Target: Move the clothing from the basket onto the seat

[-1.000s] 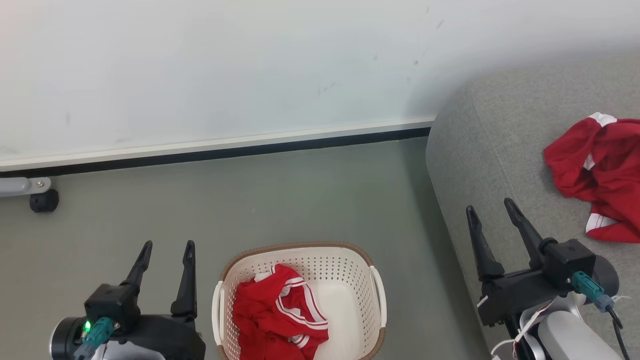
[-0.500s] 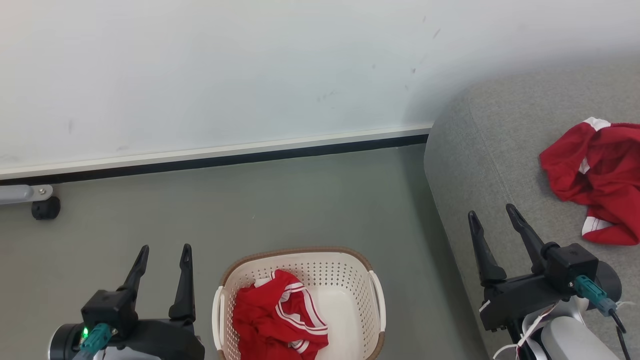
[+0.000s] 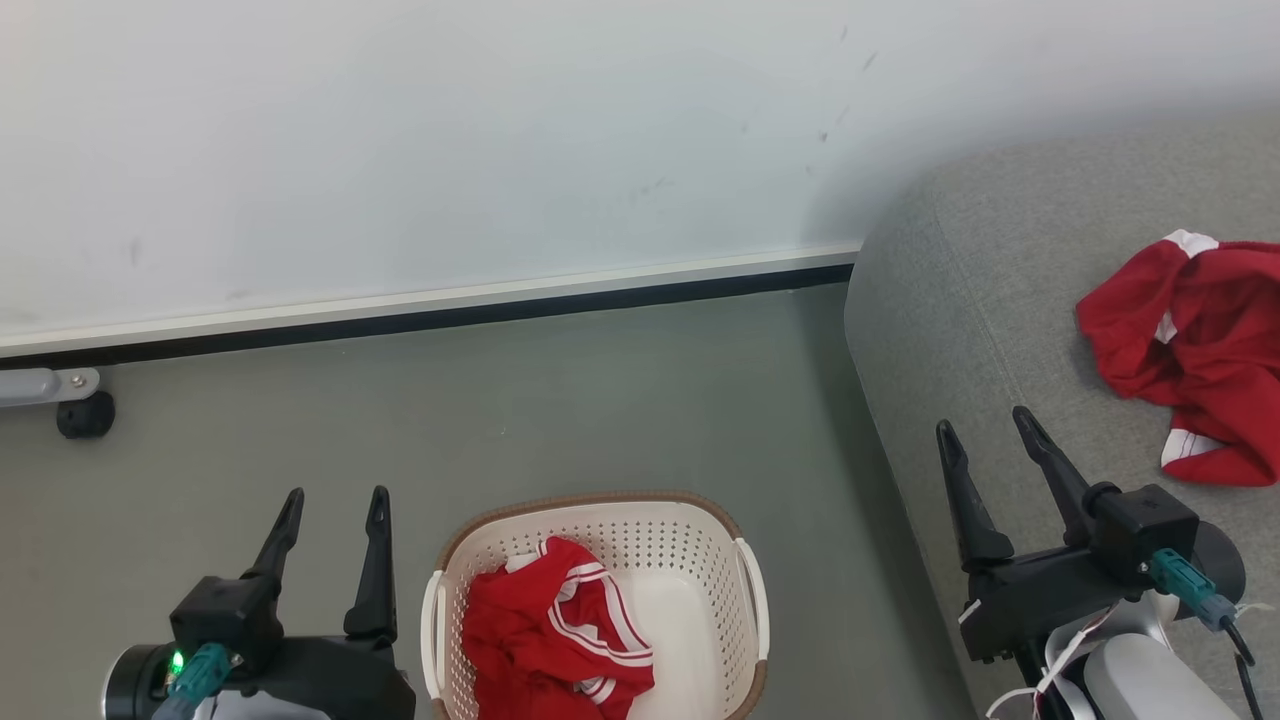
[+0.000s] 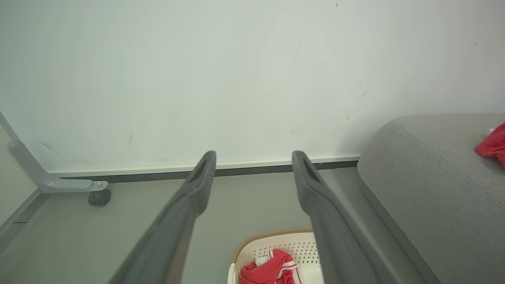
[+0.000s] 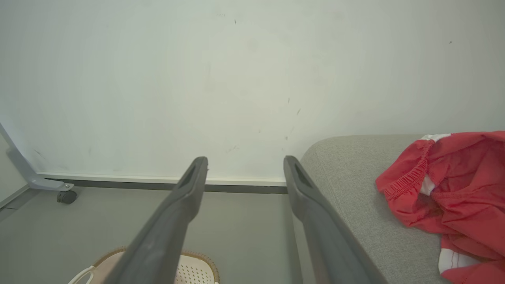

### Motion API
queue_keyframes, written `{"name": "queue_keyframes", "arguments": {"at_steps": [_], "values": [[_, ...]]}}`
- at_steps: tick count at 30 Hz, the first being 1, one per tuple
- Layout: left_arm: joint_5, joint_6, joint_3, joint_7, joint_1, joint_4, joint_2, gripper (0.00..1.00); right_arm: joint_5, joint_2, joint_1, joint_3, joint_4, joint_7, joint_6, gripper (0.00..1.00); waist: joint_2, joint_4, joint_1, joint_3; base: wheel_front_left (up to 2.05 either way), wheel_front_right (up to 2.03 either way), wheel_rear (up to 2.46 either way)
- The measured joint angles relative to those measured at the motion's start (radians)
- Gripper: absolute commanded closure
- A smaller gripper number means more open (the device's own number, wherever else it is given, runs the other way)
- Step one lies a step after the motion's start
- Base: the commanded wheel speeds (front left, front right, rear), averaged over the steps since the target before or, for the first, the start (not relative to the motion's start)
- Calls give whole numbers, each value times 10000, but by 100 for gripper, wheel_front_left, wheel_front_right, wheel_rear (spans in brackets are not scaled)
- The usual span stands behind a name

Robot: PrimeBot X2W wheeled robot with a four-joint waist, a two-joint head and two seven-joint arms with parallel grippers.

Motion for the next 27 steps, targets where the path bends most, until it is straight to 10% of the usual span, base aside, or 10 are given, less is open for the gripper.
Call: {"name": "queue_keyframes", "arguments": {"at_steps": [27], "values": [[644, -201, -1003, 583, -1550, 153, -253, 0, -656, 631, -927, -545, -1755, 479, -2, 0, 1, -313, 1, 2043, 0, 0, 0]]}}
